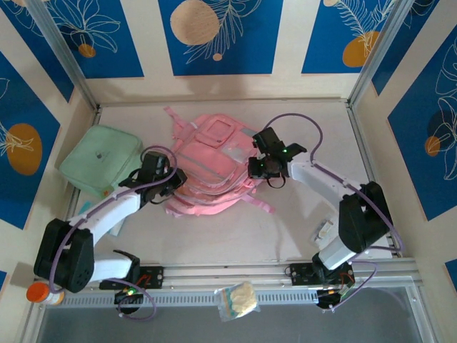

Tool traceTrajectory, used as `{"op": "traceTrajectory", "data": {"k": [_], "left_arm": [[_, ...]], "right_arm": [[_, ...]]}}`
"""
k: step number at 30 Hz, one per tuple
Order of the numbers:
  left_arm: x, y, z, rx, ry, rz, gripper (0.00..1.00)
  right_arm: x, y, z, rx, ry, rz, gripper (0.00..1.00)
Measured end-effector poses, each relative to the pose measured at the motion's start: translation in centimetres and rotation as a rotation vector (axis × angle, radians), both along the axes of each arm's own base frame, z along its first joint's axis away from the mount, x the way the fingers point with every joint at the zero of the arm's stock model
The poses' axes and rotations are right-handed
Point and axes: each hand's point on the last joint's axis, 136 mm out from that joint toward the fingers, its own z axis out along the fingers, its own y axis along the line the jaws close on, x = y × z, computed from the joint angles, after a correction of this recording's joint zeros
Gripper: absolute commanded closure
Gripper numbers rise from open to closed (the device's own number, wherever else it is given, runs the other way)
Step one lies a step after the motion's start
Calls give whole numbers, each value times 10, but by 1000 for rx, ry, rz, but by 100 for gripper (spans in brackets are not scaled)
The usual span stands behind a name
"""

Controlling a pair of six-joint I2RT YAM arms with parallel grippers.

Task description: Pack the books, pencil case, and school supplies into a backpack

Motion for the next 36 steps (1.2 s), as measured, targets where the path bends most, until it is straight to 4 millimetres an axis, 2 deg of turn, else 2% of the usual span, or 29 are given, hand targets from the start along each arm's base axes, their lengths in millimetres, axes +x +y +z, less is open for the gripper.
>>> {"op": "traceTrajectory", "data": {"k": [3,7,13,17,21,24,29,32,36], "left_arm": [[-5,-10,18,-16,-54,-38,65],[-21,-38,30,-30,-93,-124,62],[-40,-73,28,-11,-104,-207,59],[-37,-84,26,-29,-116,-202,58],[-32,-89,14,-21,-99,-196,58],[-29,-91,5,-13,-85,-189,57],[-24,-92,-3,4,-83,-178,55],[-20,-92,-7,21,-81,-167,55],[-10,-90,-11,49,-76,-147,55]], "right_arm": [[-7,6,10,69,25,8,65],[-11,23,11,156,101,17,58],[2,51,9,207,162,20,58],[15,61,0,213,185,14,58],[26,67,-11,201,204,7,58],[36,72,-19,194,213,5,64],[43,72,-35,160,248,4,87],[43,70,-35,160,253,0,99],[42,71,-33,168,252,2,100]]}}
